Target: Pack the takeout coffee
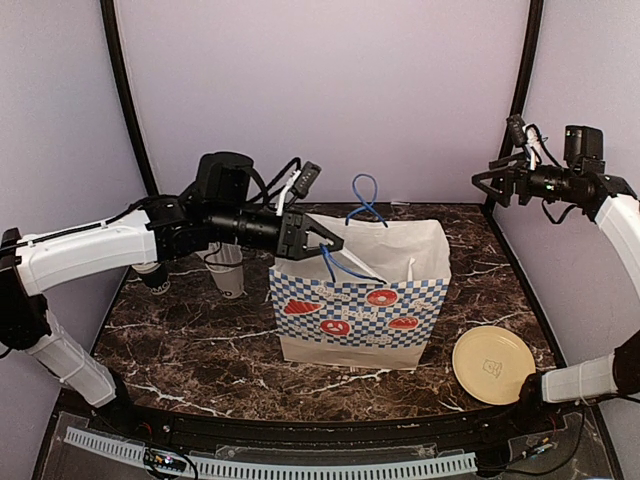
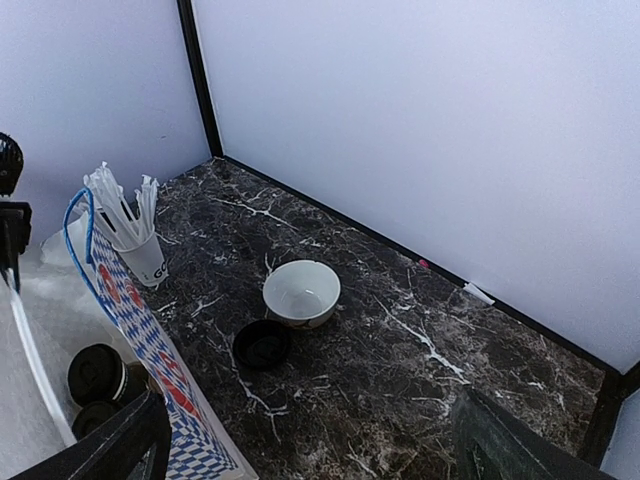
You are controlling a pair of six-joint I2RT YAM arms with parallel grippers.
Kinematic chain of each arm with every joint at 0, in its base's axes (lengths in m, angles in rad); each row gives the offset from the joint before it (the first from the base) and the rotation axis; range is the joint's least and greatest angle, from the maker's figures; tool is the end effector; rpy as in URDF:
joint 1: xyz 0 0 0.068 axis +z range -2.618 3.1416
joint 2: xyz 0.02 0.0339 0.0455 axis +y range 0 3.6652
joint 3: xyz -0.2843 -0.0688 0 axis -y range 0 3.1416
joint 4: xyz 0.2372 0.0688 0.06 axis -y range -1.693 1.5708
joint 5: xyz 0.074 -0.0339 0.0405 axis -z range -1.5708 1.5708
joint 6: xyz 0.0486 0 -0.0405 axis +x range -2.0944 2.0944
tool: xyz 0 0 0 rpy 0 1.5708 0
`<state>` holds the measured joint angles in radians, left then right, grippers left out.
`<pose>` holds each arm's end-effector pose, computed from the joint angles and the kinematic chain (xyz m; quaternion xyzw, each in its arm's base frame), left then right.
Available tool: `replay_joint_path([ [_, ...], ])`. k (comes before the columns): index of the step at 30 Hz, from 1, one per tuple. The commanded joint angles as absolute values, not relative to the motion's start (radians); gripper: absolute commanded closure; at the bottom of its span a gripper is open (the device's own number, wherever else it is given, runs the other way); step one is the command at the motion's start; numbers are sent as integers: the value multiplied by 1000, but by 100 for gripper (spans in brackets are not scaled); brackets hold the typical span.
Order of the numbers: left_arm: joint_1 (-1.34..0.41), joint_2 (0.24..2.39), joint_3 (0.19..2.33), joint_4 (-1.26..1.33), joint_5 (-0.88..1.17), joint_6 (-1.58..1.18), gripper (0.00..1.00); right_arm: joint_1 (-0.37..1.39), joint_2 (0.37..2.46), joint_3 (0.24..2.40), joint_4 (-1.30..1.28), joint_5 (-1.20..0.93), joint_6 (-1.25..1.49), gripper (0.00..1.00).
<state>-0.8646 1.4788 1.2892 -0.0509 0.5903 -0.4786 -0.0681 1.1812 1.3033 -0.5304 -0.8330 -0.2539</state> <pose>0.2060 -0.2833 0.3836 0.3206 0.7044 -0.5466 0.3198 0.2400 0.0197 0.4226 -0.2921 0.7404 0.2533 0.5498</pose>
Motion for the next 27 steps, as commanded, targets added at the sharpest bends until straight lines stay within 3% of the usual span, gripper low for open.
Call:
replay_joint_path([
  [1, -877, 1501, 1362, -87, 527, -423, 59, -64, 1174, 1321, -526, -822, -269, 1],
  [6, -877, 1438, 1427, -234, 341, -311, 38, -64, 1166, 1312, -502, -766, -219, 1],
  [15, -835, 1285, 1467, -444, -86, -88, 14, -64, 1147, 1342, -411, -431, -8, 1],
  [21, -703, 1150, 1401, -478, -325, -38, 2, -65, 1124, 1361, -411, -327, 37, 1],
  [27, -662, 1074, 1291, -375, -510, 86, 1, -66, 1112, 1330, -380, -383, 53, 1],
])
